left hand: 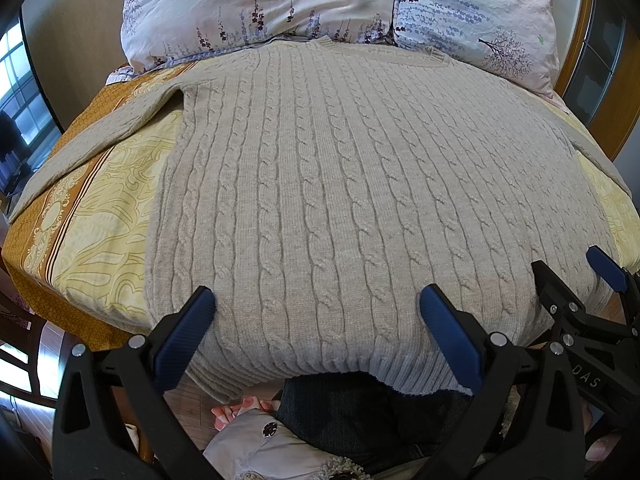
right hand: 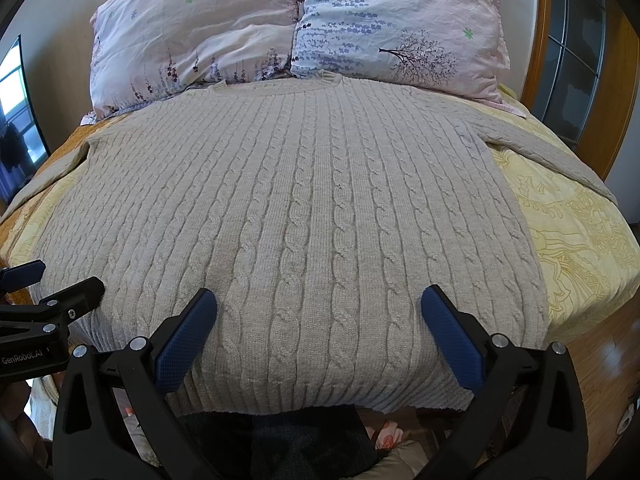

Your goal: Fold small clothes

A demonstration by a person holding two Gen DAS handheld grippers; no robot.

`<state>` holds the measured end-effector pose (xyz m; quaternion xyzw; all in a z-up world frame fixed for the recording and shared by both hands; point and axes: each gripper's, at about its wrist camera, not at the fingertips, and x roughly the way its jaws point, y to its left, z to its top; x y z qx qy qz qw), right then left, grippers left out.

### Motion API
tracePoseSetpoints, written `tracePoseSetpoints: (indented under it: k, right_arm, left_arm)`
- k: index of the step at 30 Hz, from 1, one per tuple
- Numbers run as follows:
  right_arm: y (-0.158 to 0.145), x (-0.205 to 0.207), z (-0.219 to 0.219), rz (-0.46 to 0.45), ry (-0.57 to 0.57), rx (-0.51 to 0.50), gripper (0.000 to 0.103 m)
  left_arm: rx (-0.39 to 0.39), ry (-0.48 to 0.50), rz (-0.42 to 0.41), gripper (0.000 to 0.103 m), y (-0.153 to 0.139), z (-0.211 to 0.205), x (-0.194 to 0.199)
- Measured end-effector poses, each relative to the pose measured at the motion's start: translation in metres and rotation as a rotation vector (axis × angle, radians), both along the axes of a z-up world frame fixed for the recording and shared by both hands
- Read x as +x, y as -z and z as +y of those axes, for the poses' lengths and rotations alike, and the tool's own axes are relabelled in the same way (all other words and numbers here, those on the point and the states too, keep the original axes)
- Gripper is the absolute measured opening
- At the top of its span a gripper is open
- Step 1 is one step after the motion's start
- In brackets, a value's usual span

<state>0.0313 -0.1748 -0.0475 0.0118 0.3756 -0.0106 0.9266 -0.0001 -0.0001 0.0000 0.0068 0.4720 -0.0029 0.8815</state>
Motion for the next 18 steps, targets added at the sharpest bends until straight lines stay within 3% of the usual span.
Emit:
tracePoseSetpoints:
  k: [18]
  right_arm:
    - [0.001,0.0,0.0014,0.002,0.0,0.0,0.102]
  left_arm:
    - [0.0,0.0,0.002,0.101,0.0,0.0,0.0001]
